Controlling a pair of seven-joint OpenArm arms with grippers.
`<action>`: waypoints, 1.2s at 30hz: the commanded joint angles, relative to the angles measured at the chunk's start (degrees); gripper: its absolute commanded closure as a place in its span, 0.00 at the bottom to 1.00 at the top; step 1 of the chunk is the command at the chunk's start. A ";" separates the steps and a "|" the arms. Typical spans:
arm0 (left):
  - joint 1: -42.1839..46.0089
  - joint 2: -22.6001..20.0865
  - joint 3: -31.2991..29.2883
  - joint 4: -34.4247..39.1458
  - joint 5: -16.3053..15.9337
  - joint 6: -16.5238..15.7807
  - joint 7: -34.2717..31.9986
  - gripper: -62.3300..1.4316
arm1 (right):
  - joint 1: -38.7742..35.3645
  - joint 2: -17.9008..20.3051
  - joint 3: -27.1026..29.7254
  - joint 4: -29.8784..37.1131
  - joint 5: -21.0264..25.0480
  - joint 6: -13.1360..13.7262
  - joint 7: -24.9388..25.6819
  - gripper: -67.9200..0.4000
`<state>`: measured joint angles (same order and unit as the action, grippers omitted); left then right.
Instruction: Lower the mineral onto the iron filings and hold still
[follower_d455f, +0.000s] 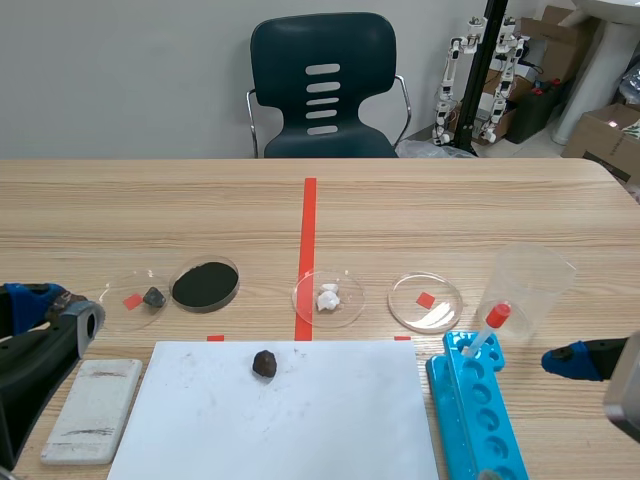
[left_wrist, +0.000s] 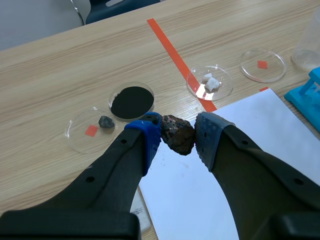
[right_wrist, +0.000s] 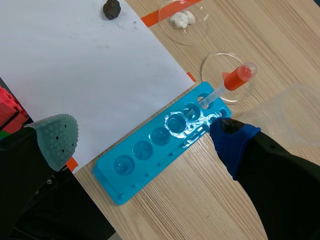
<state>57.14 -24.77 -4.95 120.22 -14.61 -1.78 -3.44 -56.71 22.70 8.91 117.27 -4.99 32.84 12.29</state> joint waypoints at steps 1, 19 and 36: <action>-0.17 0.26 0.00 0.81 -0.37 -0.11 -1.03 0.73 | 0.37 0.63 0.13 0.92 0.44 -0.07 0.46 0.19; -8.11 0.28 0.59 -0.22 -1.29 -0.11 14.51 0.73 | 0.37 0.63 0.13 0.92 0.44 -0.07 0.46 0.19; -37.07 0.83 16.65 -17.20 -5.14 11.04 32.06 0.73 | 0.37 0.63 0.13 0.92 0.44 -0.07 0.46 0.19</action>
<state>20.62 -24.75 11.75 102.26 -19.57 8.62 29.39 -56.71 22.70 8.91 117.27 -4.99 32.84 12.29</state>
